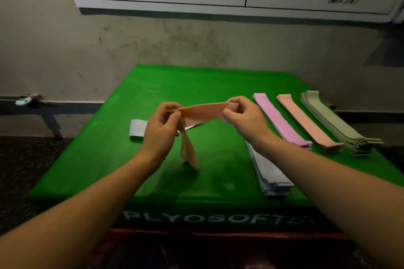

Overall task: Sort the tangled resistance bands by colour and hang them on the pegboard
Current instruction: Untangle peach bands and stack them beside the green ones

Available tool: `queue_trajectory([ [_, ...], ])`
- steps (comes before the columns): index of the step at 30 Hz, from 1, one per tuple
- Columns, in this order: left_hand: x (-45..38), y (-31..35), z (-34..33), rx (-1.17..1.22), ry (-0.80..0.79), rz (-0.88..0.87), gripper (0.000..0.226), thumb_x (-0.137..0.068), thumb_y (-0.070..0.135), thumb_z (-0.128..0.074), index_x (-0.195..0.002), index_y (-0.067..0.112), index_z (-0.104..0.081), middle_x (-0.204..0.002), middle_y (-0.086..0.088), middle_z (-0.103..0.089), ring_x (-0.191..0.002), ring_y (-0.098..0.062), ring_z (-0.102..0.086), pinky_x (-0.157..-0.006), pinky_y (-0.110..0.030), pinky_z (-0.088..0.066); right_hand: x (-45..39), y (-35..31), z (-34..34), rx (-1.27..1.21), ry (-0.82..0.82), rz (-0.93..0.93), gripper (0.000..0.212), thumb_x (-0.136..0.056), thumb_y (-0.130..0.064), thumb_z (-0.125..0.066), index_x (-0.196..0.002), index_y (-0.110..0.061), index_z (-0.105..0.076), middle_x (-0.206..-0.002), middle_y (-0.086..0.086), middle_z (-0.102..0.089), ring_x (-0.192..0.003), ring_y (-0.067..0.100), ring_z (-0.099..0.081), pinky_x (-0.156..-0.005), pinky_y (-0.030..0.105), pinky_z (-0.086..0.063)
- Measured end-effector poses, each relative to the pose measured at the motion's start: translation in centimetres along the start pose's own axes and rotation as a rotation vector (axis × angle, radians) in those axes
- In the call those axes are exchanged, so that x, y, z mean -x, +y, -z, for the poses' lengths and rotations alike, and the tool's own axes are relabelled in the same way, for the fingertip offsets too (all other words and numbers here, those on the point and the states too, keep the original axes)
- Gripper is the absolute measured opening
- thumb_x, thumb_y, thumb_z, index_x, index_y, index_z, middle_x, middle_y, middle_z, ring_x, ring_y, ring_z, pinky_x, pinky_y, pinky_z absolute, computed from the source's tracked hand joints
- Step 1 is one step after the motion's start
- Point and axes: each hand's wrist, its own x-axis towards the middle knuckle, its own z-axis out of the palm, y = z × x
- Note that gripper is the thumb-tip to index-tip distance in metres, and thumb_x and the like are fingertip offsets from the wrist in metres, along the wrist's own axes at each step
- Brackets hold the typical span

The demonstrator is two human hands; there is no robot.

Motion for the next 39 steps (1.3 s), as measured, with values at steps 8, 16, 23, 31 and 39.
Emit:
queue_trajectory([
  [8,2.5,2.9,-0.6,0.024,-0.209,0.308,0.031,-0.101,0.022,-0.037,-0.090,0.014,-0.065,-0.080,-0.008,-0.069,-0.077,-0.022,-0.062,-0.074,-0.037,-0.046,2.9,-4.7,3.2,-0.513,-0.164,-0.173,0.007,-0.090,-0.012,-0.067,-0.096,-0.016,-0.066,-0.089,0.000,-0.070,-0.081,0.014,-0.064,-0.066,0.027,-0.051],
  [16,4.4,7.4,-0.8,0.007,-0.523,0.313,0.046,-0.084,0.041,-0.039,-0.099,0.014,-0.073,-0.100,-0.016,-0.074,-0.093,-0.030,-0.069,-0.086,-0.038,-0.049,4.4,-8.5,4.9,-0.445,-0.176,-0.078,0.013,-0.082,-0.021,-0.076,-0.095,-0.019,-0.073,-0.083,-0.002,-0.063,-0.078,0.014,-0.050,-0.070,0.031,-0.039],
  [23,4.8,12.5,-3.5,-0.015,-0.533,0.056,0.034,-0.089,0.033,-0.059,-0.117,0.014,-0.063,-0.096,-0.005,-0.070,-0.081,-0.018,-0.063,-0.068,-0.034,-0.053,6.3,-10.4,5.5,-0.458,-0.257,-0.022,0.021,-0.087,-0.013,-0.072,-0.107,-0.008,-0.071,-0.098,0.009,-0.070,-0.093,0.023,-0.060,-0.090,0.044,-0.046],
  [31,4.3,15.4,-7.9,0.048,-0.429,0.064,0.012,-0.104,0.022,-0.046,-0.109,0.020,-0.057,-0.084,0.004,-0.068,-0.070,-0.007,-0.065,-0.055,-0.026,-0.054,9.0,-7.3,8.2,-0.477,-0.331,-0.135,0.058,-0.071,-0.043,-0.078,-0.118,-0.016,-0.057,-0.100,0.003,-0.074,-0.091,0.019,-0.069,-0.079,0.037,-0.055],
  [39,0.9,14.8,-13.8,0.138,-0.241,0.185,0.019,-0.106,0.018,-0.041,-0.118,0.027,-0.051,-0.090,0.007,-0.064,-0.071,-0.005,-0.059,-0.057,-0.023,-0.049,11.4,-2.5,11.7,-0.368,-0.272,-0.238,0.011,-0.096,-0.015,-0.059,-0.105,-0.013,-0.065,-0.085,0.000,-0.070,-0.075,0.013,-0.064,-0.072,0.033,-0.055],
])
